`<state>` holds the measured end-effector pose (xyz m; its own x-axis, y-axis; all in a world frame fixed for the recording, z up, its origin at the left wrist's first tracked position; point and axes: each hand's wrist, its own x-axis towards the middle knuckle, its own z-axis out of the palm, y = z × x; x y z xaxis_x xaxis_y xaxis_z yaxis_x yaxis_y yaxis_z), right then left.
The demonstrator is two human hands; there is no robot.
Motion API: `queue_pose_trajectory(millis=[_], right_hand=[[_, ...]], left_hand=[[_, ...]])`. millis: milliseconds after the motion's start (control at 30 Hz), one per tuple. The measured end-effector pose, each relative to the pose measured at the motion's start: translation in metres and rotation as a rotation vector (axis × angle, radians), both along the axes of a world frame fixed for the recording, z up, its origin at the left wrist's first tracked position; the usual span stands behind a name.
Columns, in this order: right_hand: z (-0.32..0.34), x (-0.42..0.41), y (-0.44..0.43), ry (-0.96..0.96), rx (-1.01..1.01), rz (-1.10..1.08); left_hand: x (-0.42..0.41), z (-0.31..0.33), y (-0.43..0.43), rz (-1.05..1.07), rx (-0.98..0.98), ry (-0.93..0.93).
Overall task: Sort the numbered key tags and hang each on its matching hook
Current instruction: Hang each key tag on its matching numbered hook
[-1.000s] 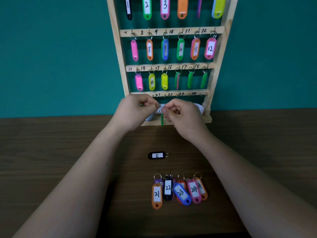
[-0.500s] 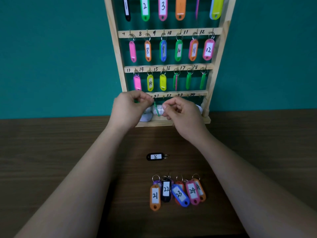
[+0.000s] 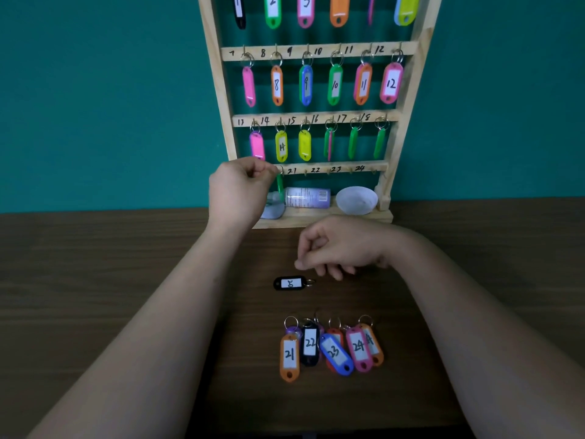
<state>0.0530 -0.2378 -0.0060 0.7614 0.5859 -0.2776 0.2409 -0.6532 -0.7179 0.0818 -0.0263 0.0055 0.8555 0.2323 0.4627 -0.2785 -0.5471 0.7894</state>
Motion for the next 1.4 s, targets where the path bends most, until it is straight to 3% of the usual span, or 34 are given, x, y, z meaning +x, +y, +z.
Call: queue_pose_trajectory(millis=[267, 967, 1300, 1400], right_hand=[[0.008, -0.001, -0.006, 0.079, -0.104, 0.131], [0.001, 0.0, -0.001, 0.012, -0.092, 0.072], [-0.002, 0.004, -0.001, -0.122, 0.111, -0.027], [-0.003, 0.006, -0.001, -0.161, 0.191, -0.073]], left_hand=[[-0.004, 0.002, -0.005, 0.039, 0.068, -0.015], [-0.009, 0.002, -0.015, 0.089, 0.106, 0.045], [-0.012, -0.003, -0.006, 0.098, 0.153, 0.059], [-0.017, -0.001, -0.005, 0.012, 0.172, 0.058]])
